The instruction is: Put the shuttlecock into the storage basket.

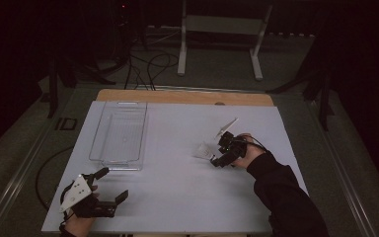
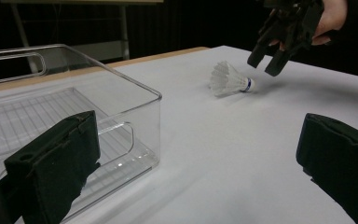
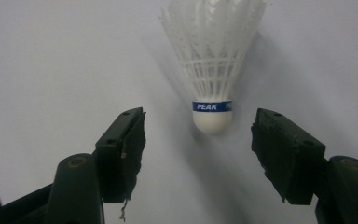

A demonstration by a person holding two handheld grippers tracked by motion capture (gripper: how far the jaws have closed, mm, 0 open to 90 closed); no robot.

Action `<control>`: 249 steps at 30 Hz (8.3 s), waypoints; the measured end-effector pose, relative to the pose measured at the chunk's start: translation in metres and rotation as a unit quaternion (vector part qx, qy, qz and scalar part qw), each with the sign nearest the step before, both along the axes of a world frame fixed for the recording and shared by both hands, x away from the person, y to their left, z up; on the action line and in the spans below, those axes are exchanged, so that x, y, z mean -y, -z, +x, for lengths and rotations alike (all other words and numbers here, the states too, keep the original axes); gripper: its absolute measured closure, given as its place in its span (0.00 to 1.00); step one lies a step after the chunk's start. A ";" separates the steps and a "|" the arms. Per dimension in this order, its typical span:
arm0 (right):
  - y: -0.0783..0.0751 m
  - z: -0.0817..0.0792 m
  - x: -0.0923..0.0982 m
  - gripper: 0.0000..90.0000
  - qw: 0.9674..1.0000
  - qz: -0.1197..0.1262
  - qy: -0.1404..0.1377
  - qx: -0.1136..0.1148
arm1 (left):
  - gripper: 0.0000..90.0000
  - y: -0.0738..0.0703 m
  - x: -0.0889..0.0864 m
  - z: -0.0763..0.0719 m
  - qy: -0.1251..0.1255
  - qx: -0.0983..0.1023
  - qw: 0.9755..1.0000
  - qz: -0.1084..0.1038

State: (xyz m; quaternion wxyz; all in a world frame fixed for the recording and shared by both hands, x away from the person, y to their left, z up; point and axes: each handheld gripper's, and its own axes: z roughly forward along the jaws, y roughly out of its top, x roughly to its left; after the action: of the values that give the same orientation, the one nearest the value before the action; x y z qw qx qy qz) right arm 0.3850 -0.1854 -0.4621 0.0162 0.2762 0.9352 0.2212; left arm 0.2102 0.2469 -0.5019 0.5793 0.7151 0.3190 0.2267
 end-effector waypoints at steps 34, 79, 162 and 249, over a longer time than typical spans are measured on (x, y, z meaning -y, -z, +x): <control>0.029 0.022 -0.021 0.60 0.997 -0.070 -0.018 -0.033 | 0.00 0.000 0.000 0.000 0.003 -0.001 1.000 -0.001; 0.010 -0.020 -0.008 0.73 0.982 -0.102 -0.158 -0.032 | 0.00 0.001 0.002 0.001 0.003 -0.006 1.000 0.008; -0.040 -0.101 -0.048 0.73 0.960 -0.043 -0.273 0.052 | 0.04 -0.113 0.124 0.090 0.181 -0.231 0.925 0.240; -0.038 -0.107 -0.052 0.19 0.969 -0.026 -0.239 0.065 | 1.00 -0.097 0.189 0.105 0.339 -0.261 0.850 0.309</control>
State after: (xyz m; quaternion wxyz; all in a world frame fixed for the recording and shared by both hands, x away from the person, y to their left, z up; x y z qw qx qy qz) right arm 0.2782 -0.1332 -0.4239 0.0310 0.0293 0.9764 0.2116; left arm 0.3154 0.0579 -0.4047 0.2650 0.9535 0.1099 -0.0920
